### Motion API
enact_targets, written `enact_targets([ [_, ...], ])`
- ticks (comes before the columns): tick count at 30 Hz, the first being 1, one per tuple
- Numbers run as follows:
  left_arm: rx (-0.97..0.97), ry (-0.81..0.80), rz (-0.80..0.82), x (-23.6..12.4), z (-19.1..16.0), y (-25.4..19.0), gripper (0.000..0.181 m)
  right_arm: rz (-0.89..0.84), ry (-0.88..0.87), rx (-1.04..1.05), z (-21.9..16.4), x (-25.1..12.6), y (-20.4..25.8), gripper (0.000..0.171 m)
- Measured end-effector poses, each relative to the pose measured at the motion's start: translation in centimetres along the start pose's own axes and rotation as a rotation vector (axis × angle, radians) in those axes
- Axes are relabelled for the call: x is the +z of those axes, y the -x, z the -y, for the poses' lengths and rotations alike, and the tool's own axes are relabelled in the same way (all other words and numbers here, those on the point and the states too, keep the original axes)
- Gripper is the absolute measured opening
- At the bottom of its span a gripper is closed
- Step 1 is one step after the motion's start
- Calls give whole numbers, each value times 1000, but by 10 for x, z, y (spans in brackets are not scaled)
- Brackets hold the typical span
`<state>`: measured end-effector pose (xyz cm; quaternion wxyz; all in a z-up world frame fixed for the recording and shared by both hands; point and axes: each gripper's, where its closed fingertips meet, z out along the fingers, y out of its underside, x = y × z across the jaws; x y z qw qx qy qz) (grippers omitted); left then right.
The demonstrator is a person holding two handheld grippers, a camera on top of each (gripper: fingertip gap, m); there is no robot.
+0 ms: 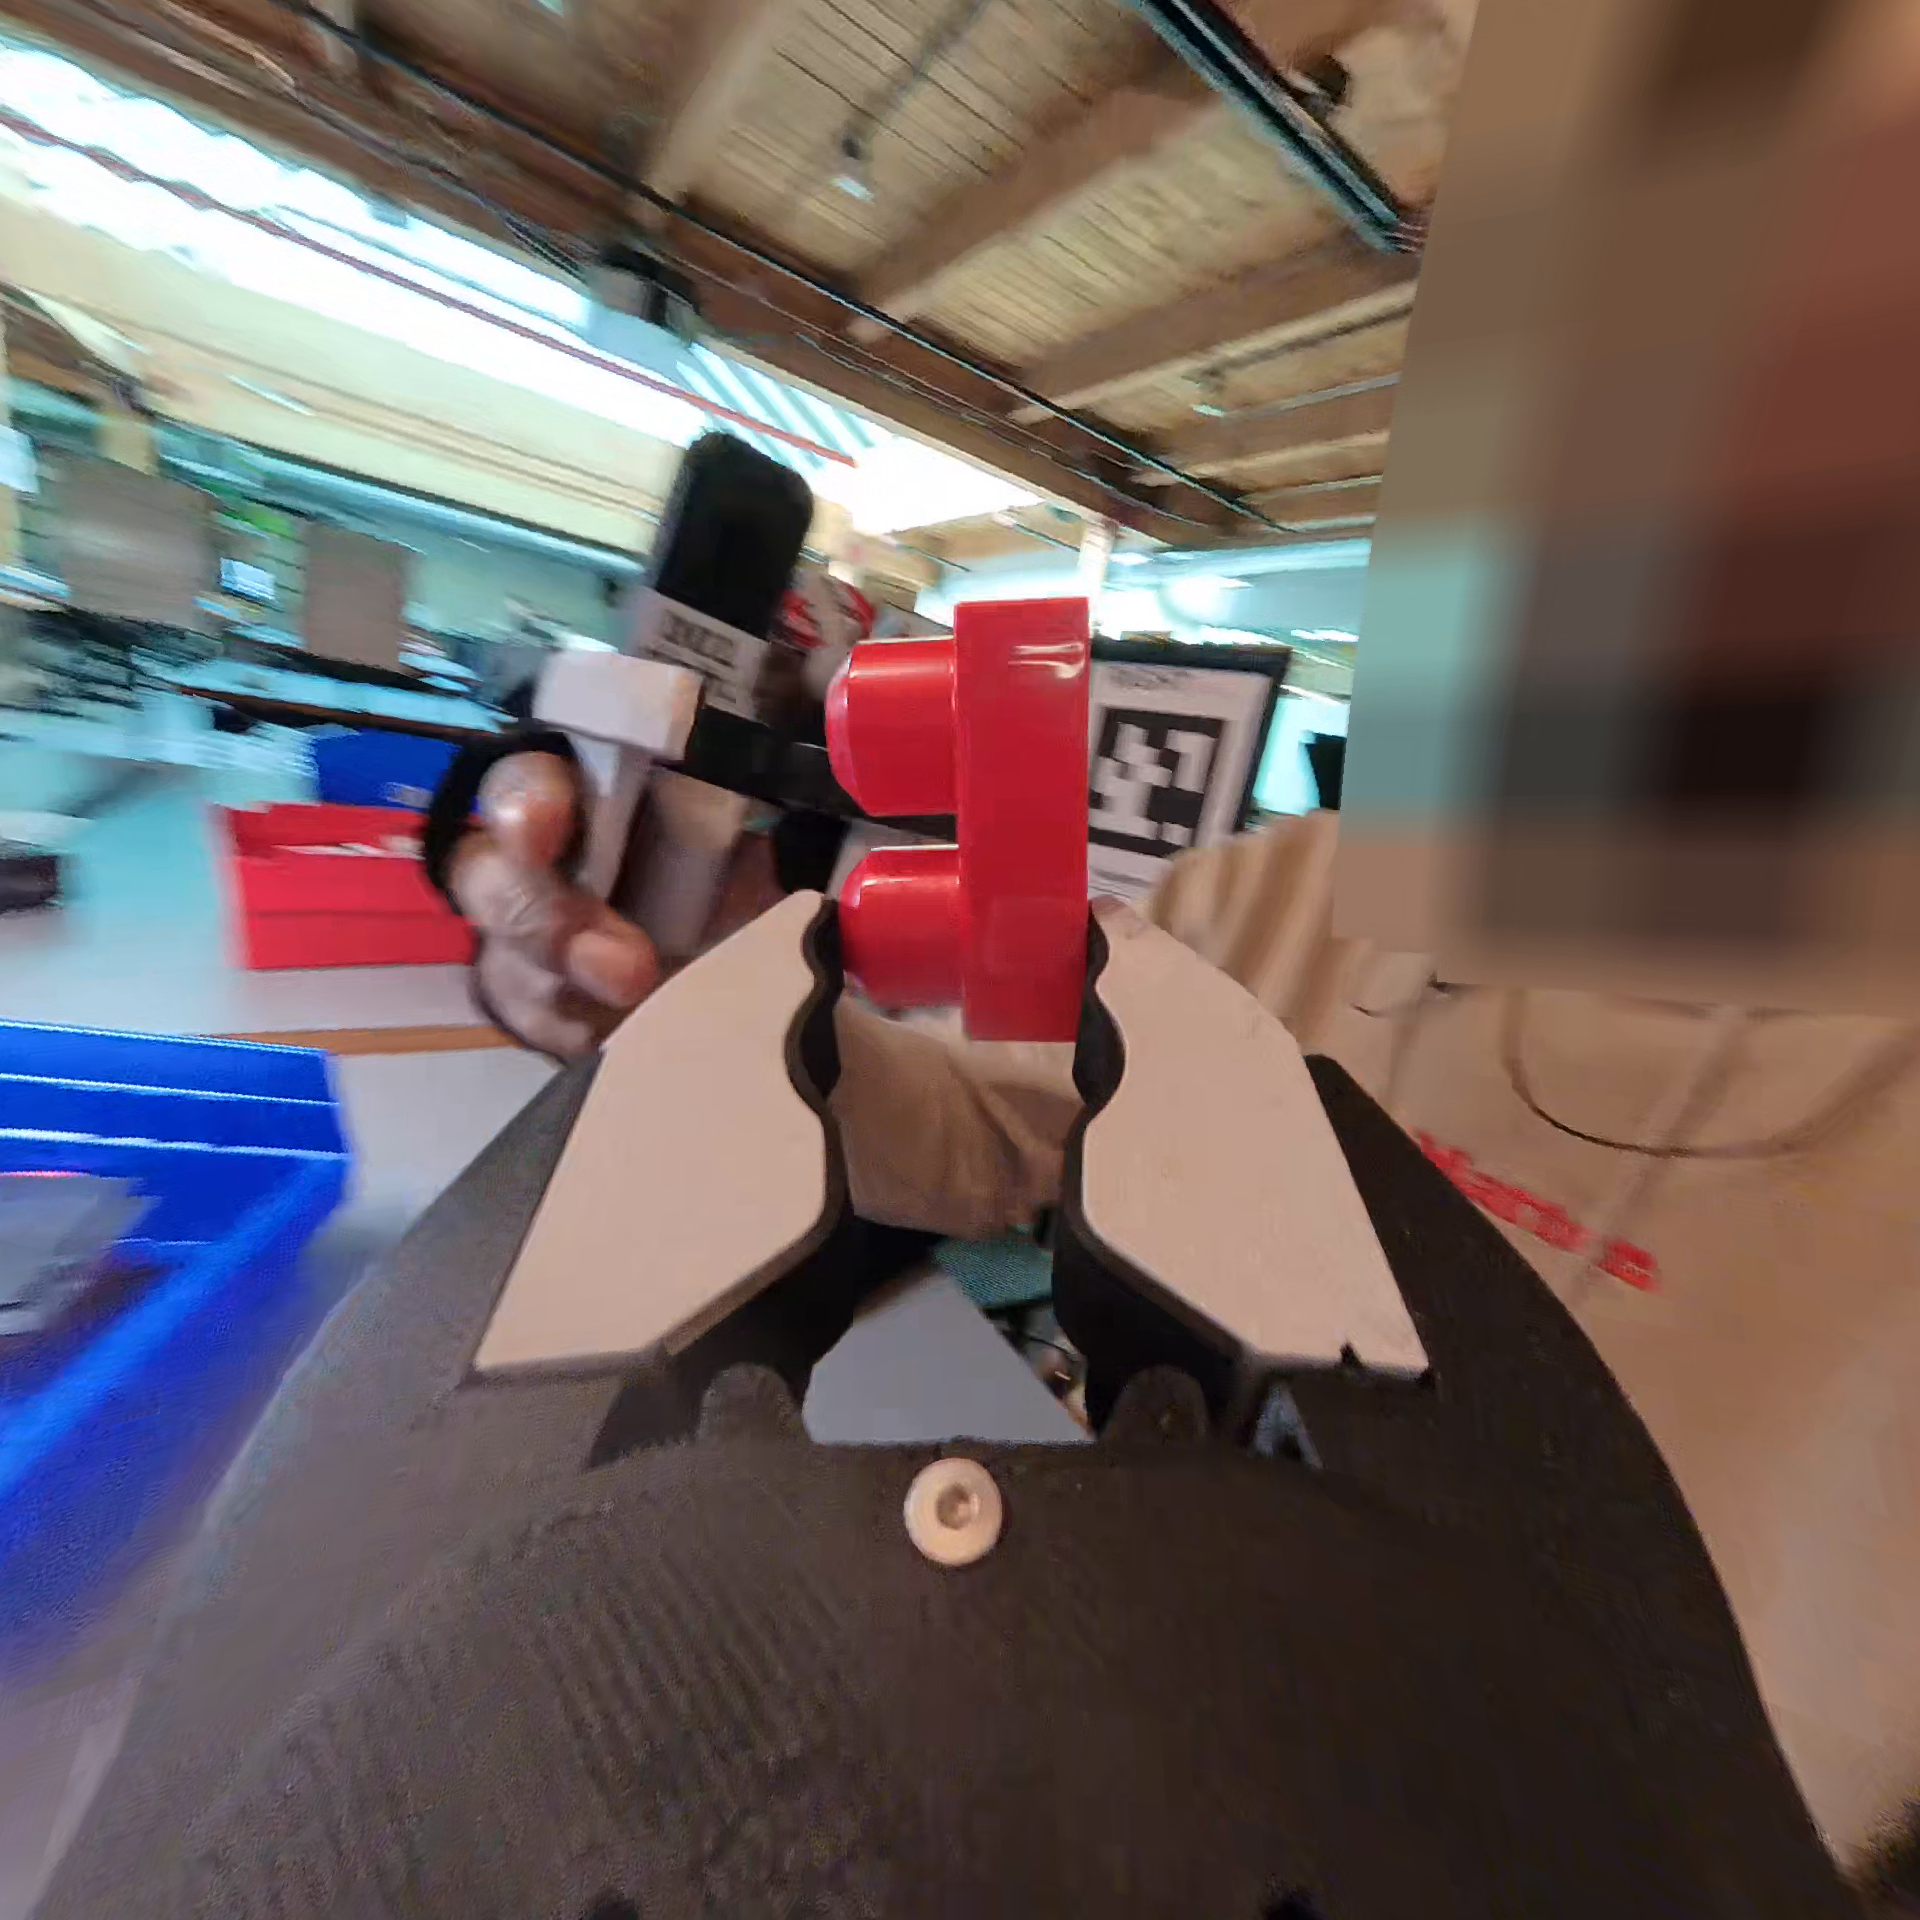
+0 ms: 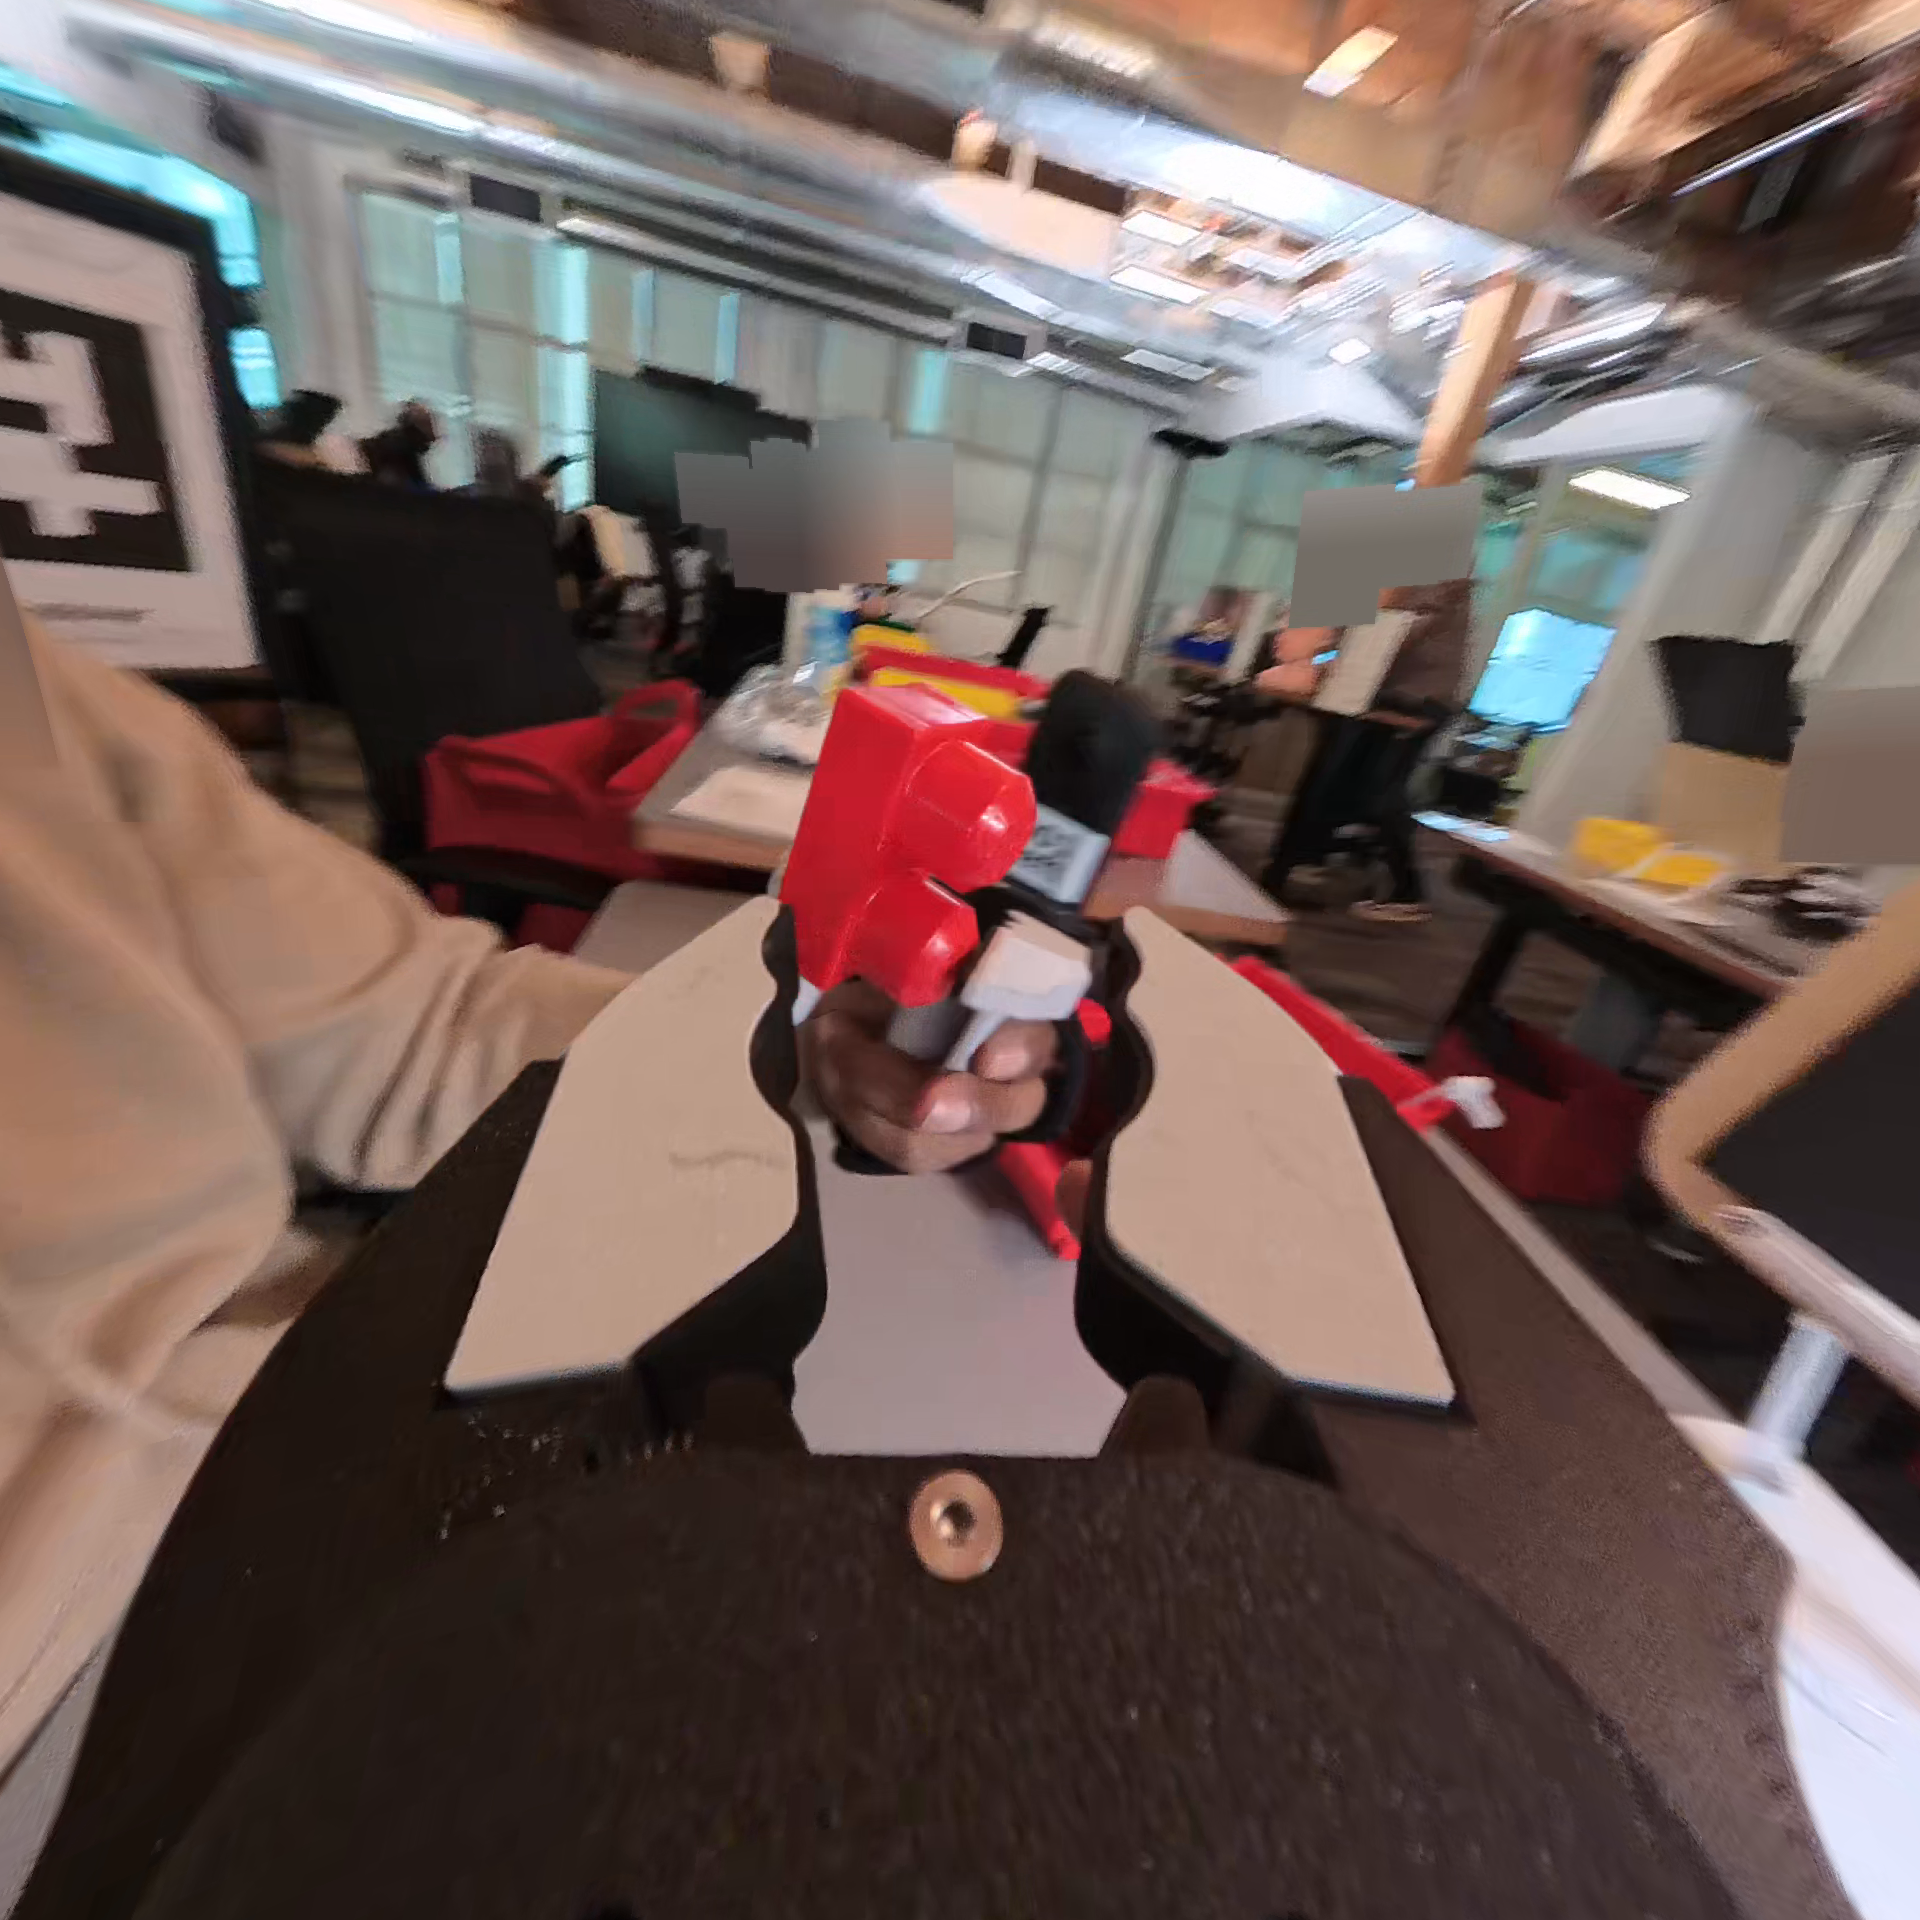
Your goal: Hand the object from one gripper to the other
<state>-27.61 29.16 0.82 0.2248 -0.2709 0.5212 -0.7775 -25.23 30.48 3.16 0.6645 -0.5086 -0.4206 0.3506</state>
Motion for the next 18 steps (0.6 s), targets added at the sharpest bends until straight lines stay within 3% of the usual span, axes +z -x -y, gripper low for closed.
enact_targets([
  [3, -85, 62, -154, 12, -23, -12, 42, 184, 42, 68, -19, 13, 27, 58],
  [6, -105, 64, -199, 15, -29, -14, 41, 308, 15, 103, -21, 17, 46, 40],
  [8, -65, 48, -93, 11, -24, 0, 29, 273, 20, 85, -20, 14, 40, 36],
  [12, 41, 14, 196, -3, -2, 29, 35, 86, 17, 54, -13, 7, 9, 30],
  [18, 455, 188, 652, -22, 21, 48, 32, -58, 76, 18, -21, 5, -14, 29],
])
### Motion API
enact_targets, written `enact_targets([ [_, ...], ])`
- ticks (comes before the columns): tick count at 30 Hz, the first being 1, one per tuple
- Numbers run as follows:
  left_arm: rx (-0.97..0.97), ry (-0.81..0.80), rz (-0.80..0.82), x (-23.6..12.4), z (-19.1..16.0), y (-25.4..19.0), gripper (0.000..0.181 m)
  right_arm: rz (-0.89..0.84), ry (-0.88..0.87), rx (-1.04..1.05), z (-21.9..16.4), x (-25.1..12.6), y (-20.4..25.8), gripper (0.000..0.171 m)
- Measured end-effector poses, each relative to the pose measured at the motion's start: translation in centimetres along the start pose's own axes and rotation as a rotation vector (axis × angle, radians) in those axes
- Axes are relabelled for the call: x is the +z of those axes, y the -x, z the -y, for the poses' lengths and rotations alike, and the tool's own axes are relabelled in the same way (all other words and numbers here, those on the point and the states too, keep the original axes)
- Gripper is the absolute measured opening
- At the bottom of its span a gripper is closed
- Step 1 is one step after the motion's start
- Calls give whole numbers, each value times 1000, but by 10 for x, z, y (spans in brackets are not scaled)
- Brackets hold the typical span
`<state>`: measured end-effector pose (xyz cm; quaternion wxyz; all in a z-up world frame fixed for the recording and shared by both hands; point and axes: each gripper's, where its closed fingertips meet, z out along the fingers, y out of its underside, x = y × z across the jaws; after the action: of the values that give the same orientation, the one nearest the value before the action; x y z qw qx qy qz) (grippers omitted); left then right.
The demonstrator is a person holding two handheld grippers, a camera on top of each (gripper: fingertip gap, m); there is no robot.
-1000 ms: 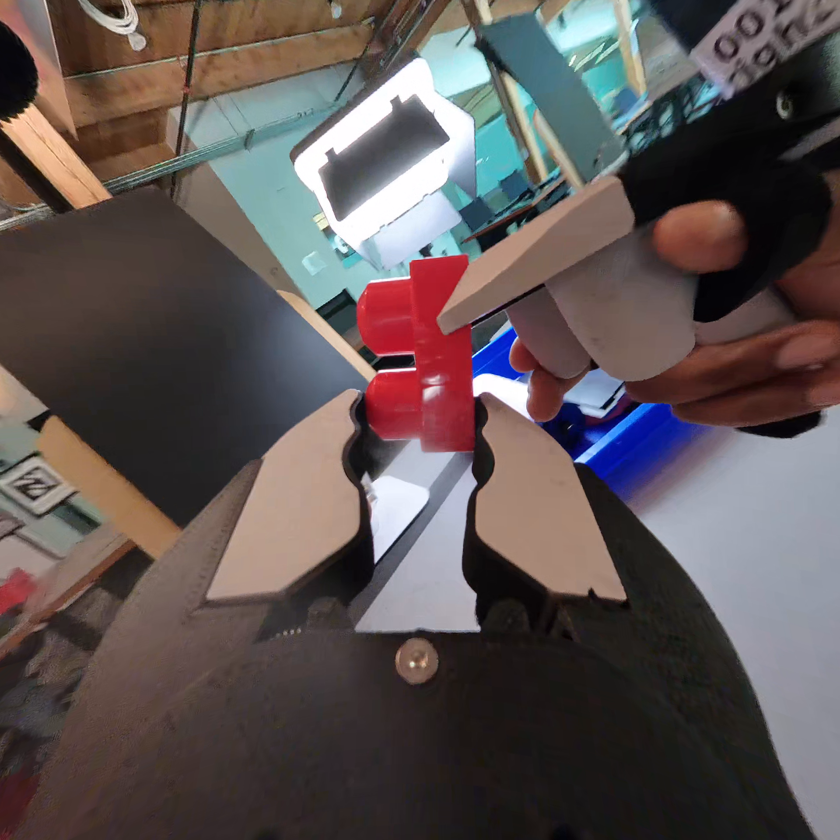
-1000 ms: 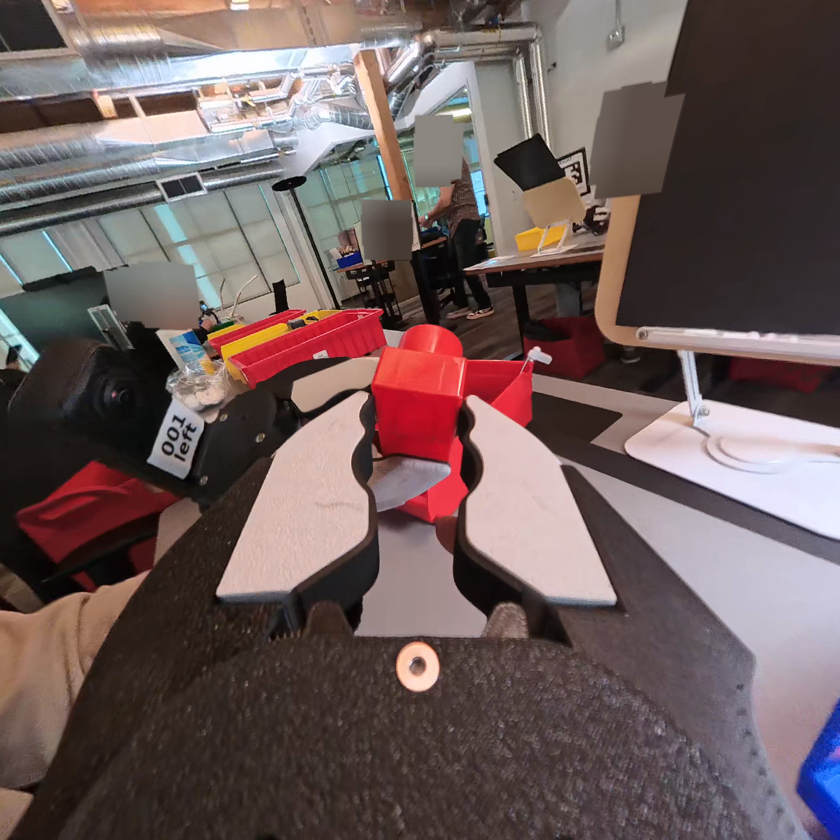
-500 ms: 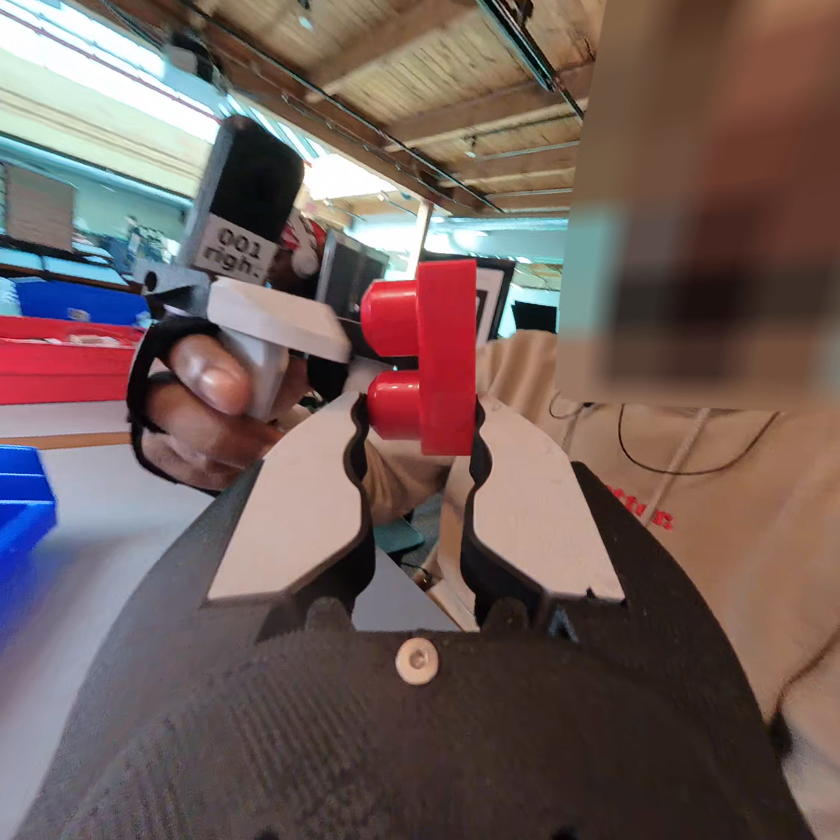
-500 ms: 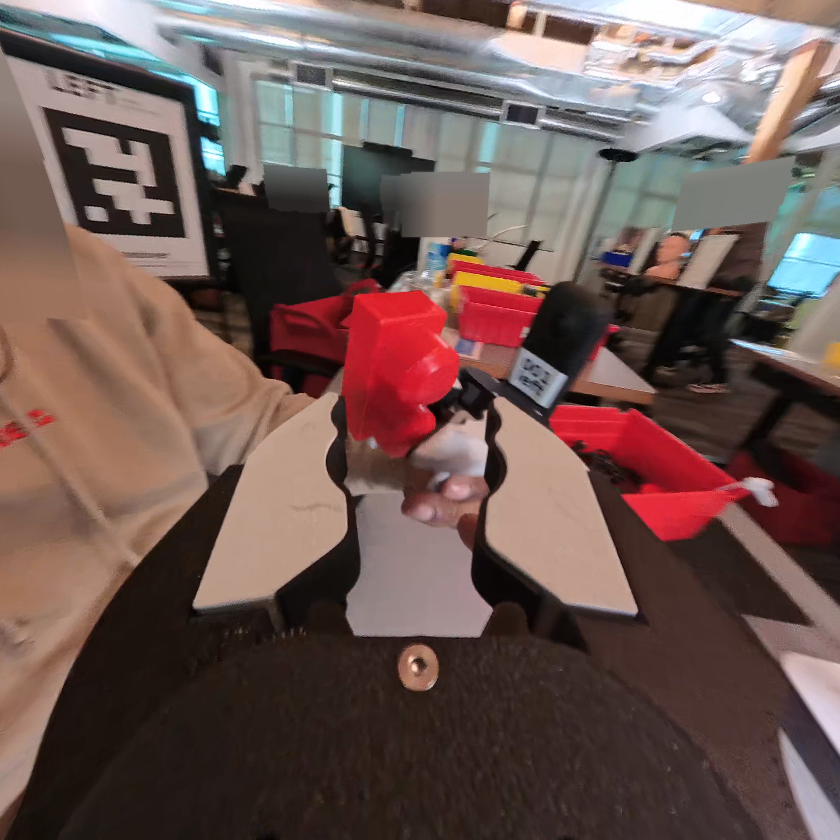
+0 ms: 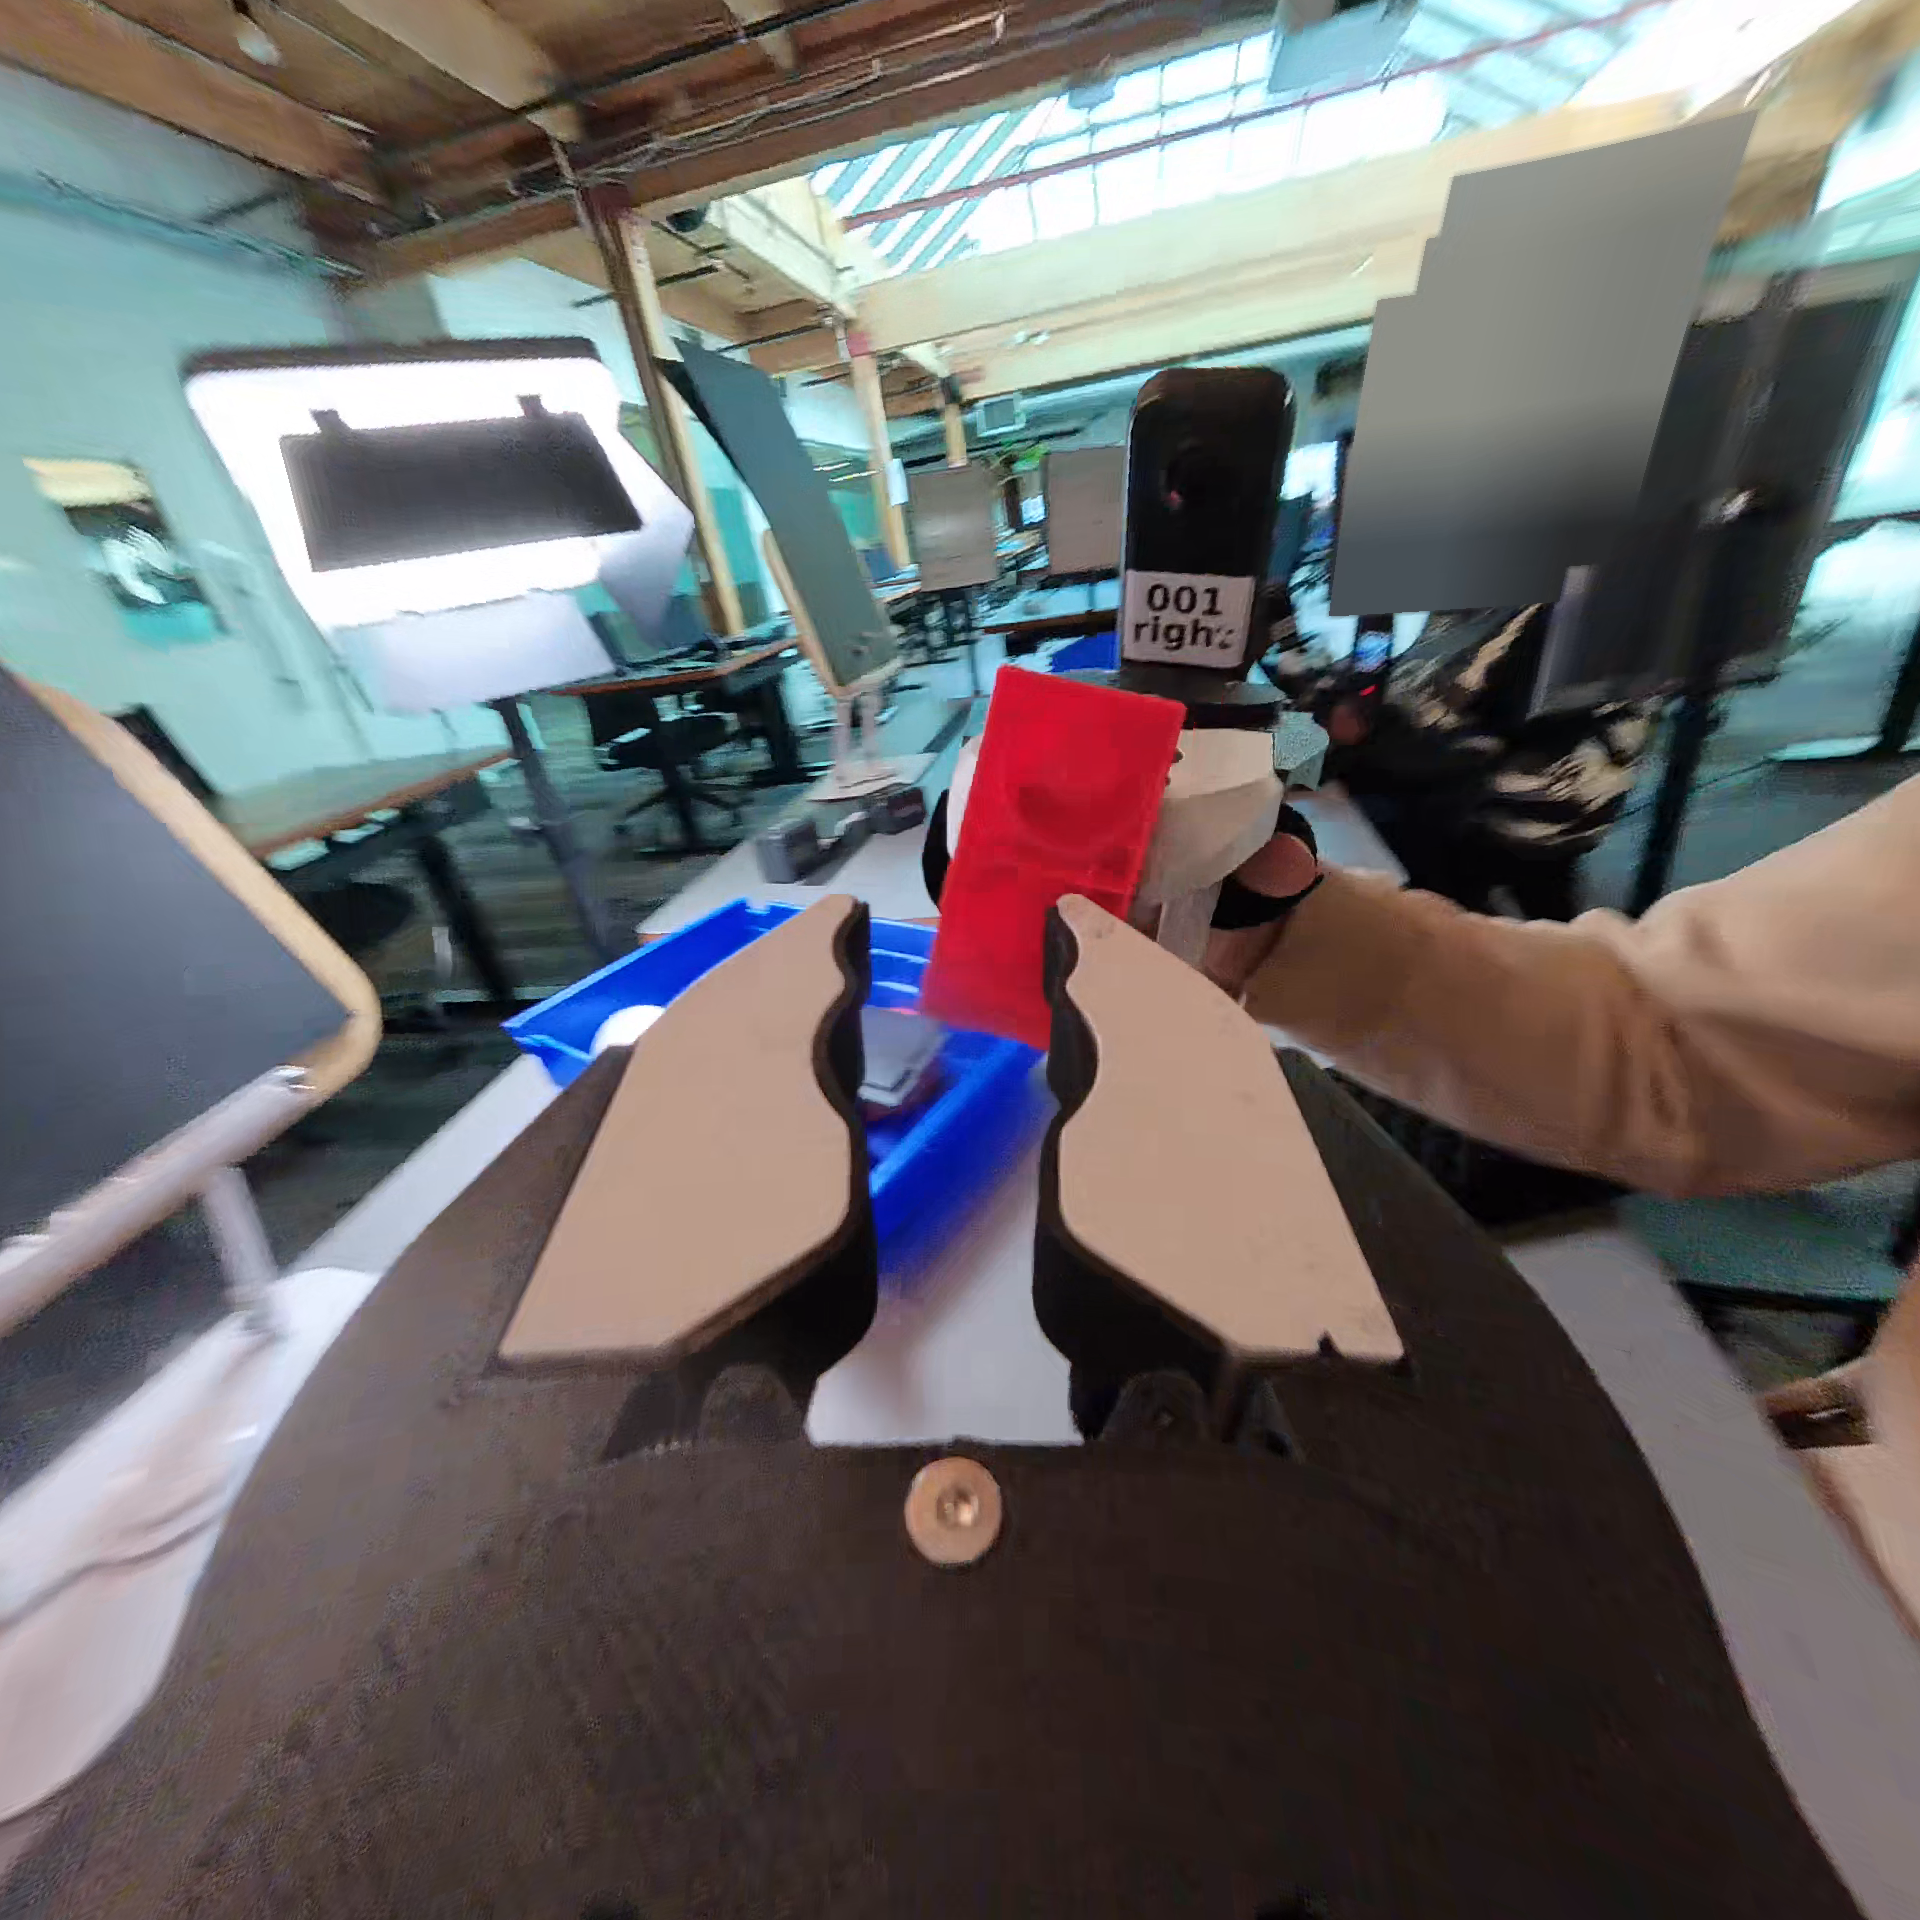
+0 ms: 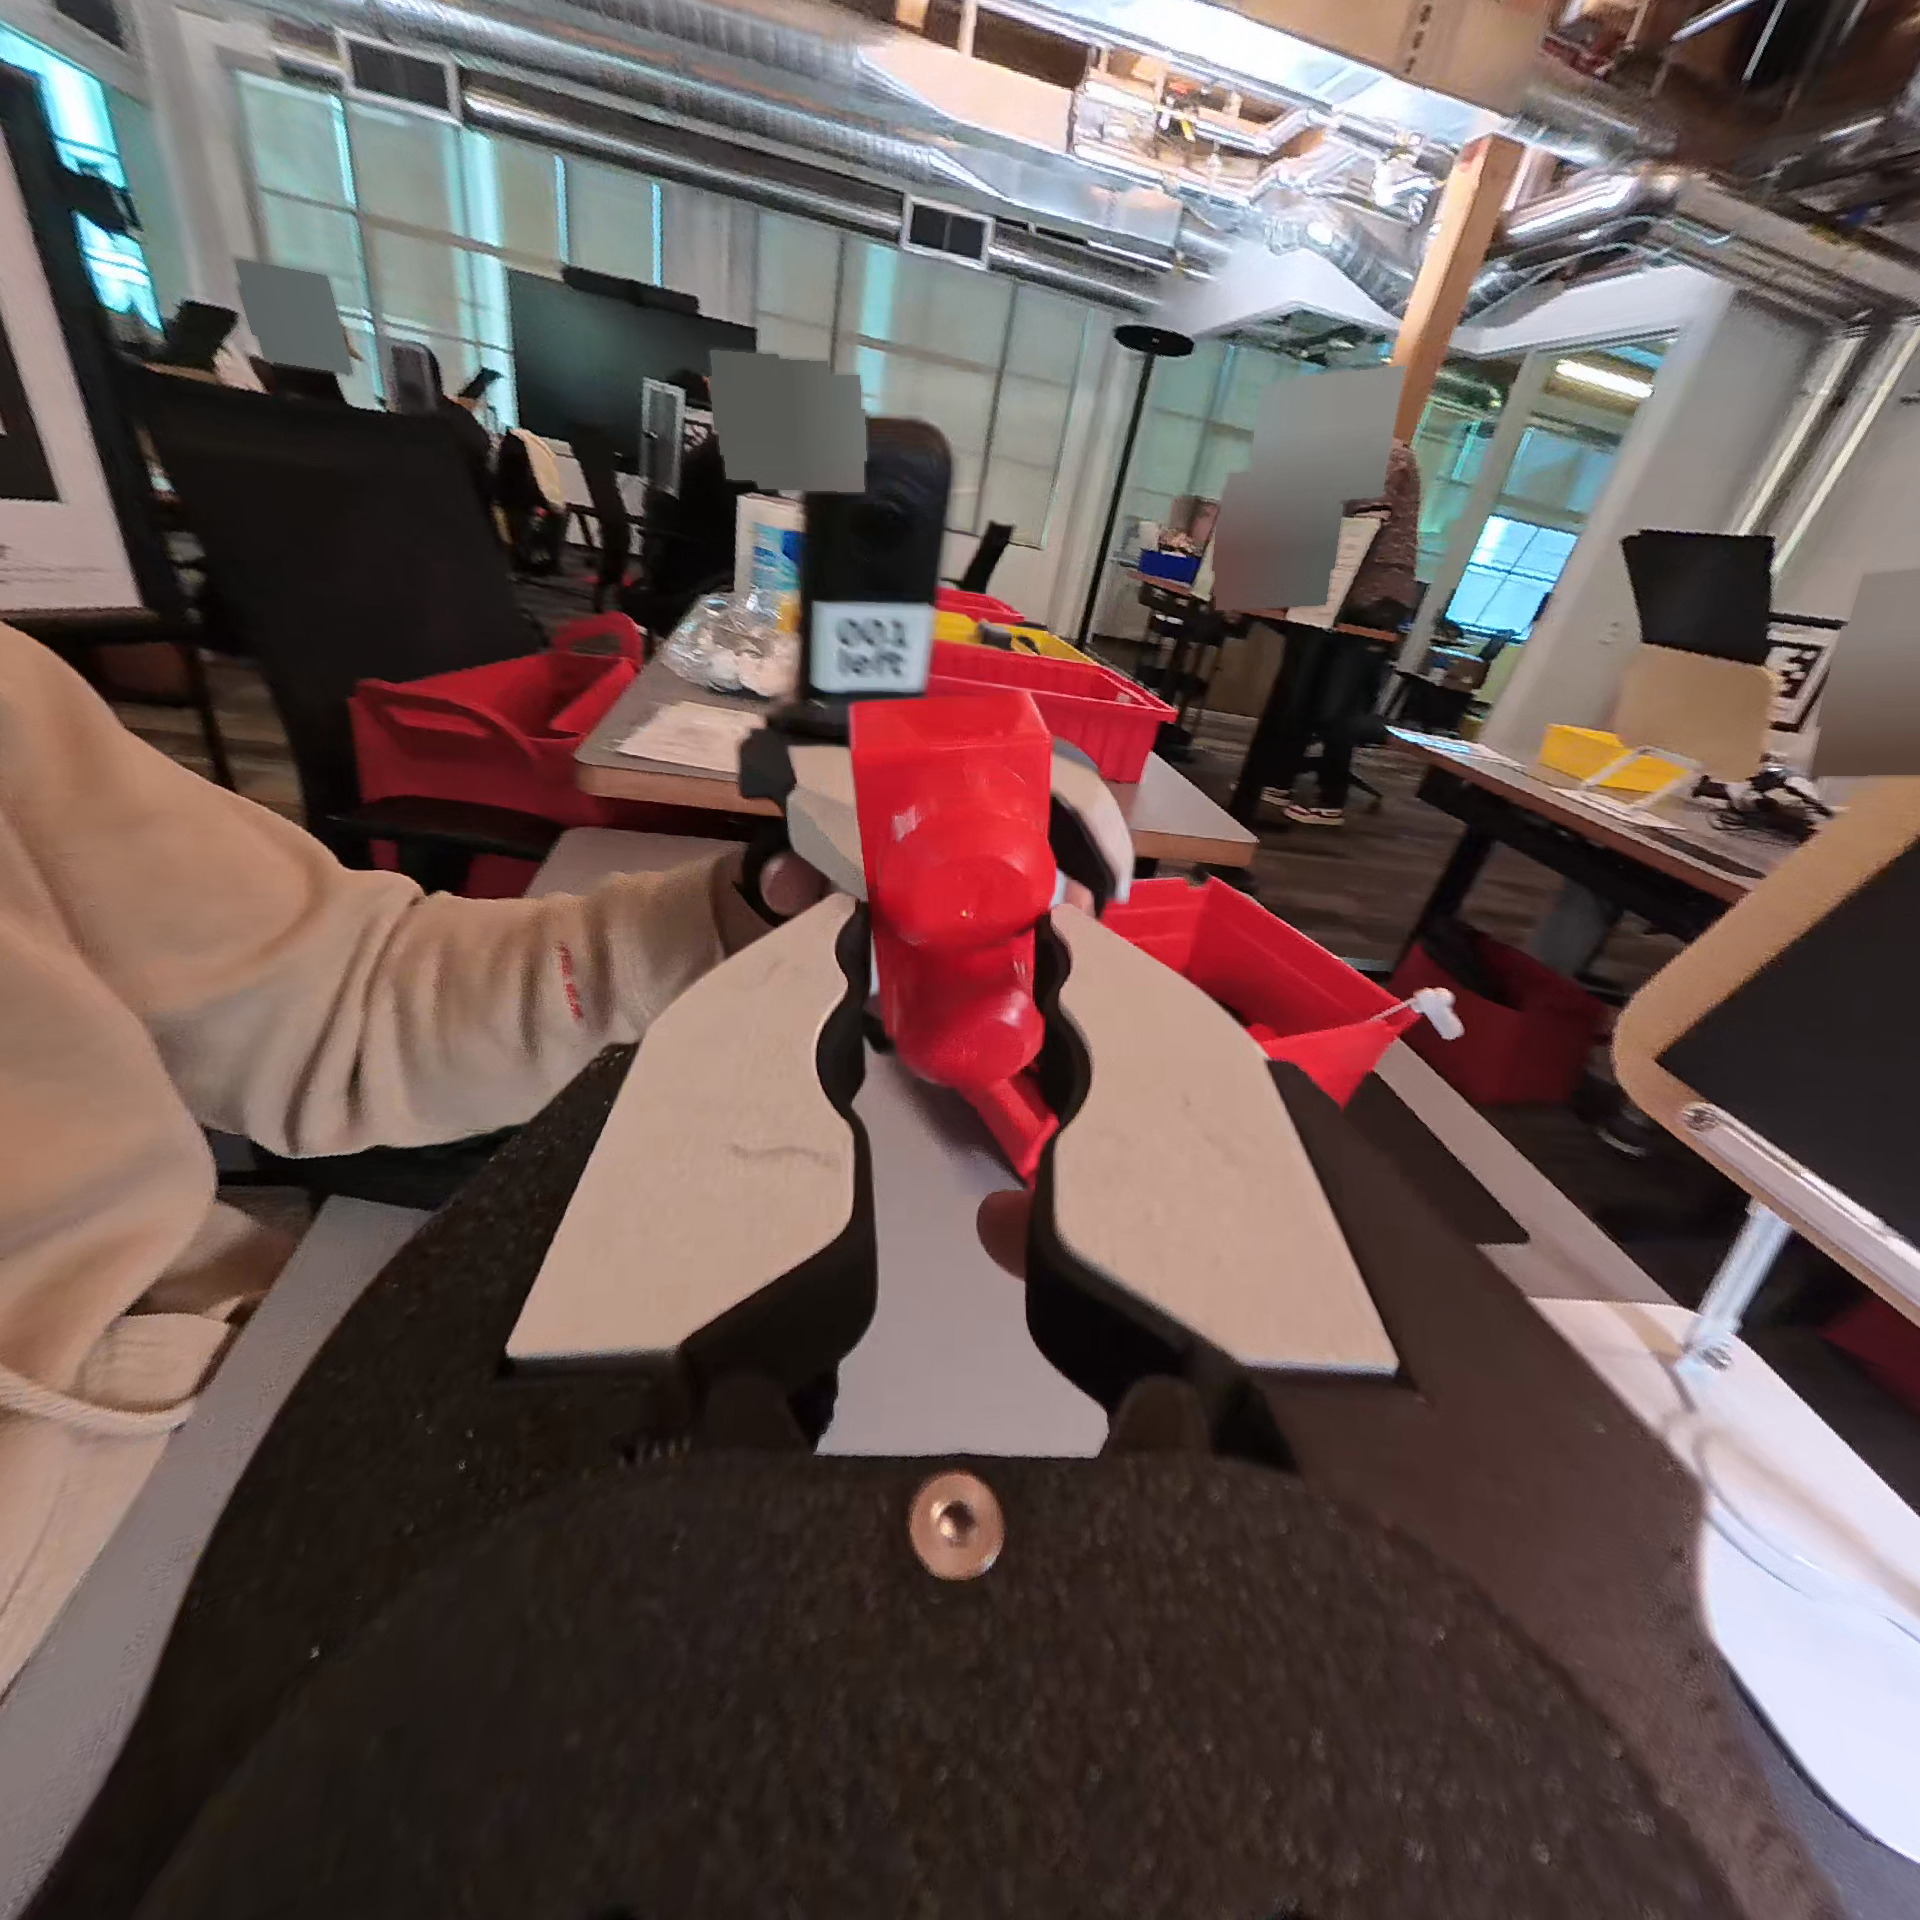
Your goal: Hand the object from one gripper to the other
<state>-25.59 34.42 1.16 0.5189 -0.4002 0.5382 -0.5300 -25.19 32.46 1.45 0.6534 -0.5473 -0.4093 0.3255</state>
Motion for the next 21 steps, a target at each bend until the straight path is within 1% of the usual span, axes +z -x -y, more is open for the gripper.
enact_targets([
  [1, 51, 14, 29, -3, 4, 0, 26, -23, 11, -17, -1, 0, -3, 29],
  [3, 102, 31, 33, -7, 10, -5, 27, -78, 19, -58, -1, -1, -9, 29],
  [5, 73, 32, -39, -7, 13, -18, 27, -95, 37, -108, -4, -2, -11, 26],
  [7, 59, 49, -70, -2, 9, -24, 27, -77, 28, -115, -5, 0, -7, 27],
  [9, 61, 76, -99, 4, 2, -30, 20, -73, 40, -142, -9, 5, -4, 26],
  [11, 41, 101, -95, 8, -3, -29, 9, -142, 119, -275, -19, 9, -8, 27],
  [12, 33, 109, -91, 8, -5, -27, 9, -175, 133, -338, -20, 8, -10, 27],
  [14, 34, 113, -103, 8, -6, -27, 8, -182, 166, -369, -22, 7, -11, 27],
  [16, 96, 142, -82, 7, -11, -25, 6, -167, 218, -366, -27, 3, -13, 29],
  [17, 152, 172, -96, 6, -16, -28, 6, -141, 233, -349, -29, -1, -11, 36],
  [18, 214, 214, -113, 5, -23, -31, 6, -104, 229, -303, -27, -6, -9, 41],
  [19, 276, 273, -121, 4, -33, -34, 6, -66, 215, -251, -22, -11, -5, 43],
  [21, 393, 390, -173, 4, -55, -44, 6, -10, 197, -218, -15, -18, 5, 41],
])
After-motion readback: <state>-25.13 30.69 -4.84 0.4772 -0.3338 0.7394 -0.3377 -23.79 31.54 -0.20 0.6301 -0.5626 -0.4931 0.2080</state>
